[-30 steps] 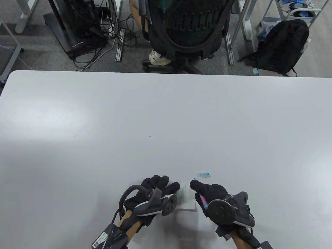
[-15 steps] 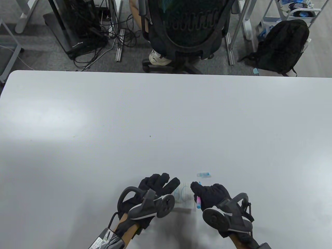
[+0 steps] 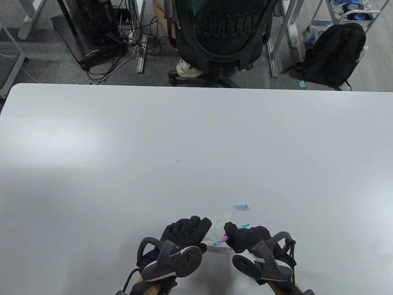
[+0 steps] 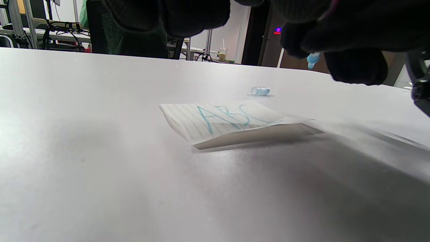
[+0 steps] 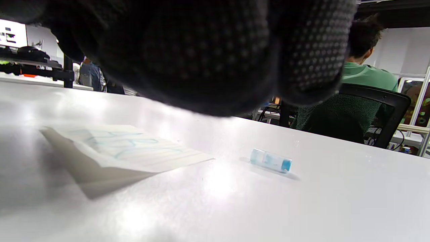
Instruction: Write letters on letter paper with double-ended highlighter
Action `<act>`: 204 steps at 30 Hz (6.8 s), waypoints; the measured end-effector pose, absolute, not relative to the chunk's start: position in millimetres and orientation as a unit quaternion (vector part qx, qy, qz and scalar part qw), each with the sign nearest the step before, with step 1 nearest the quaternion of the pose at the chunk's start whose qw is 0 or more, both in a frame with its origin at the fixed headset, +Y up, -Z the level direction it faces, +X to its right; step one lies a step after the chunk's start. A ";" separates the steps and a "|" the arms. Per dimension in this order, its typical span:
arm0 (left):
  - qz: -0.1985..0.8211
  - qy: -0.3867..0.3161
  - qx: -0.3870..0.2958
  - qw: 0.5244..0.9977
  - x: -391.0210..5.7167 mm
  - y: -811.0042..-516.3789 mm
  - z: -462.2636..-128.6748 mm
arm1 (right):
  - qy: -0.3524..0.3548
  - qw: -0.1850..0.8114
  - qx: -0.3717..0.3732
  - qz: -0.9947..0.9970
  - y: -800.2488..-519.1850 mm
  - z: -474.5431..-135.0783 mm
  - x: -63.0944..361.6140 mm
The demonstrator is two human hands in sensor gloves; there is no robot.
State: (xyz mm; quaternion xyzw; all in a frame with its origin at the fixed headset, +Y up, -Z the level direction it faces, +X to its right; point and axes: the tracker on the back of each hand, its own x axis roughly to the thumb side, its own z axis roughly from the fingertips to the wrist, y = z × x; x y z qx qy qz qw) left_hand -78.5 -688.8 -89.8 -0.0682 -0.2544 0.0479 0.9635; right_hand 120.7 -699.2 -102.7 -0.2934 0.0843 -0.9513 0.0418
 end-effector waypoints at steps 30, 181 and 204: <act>0.027 -0.288 -0.047 0.956 -66.2 -691.2 -78.6 | 0.108 0.106 -0.326 -0.933 -707.1 -87.6 85.6; 0.069 -0.182 -0.068 0.978 -126.7 -706.2 -112.0 | -0.003 0.084 -0.123 -0.989 -712.6 -150.5 182.4; -0.028 -0.135 -0.042 0.990 -143.3 -707.3 -114.4 | 0.033 0.040 -0.128 -0.990 -703.7 -104.5 228.8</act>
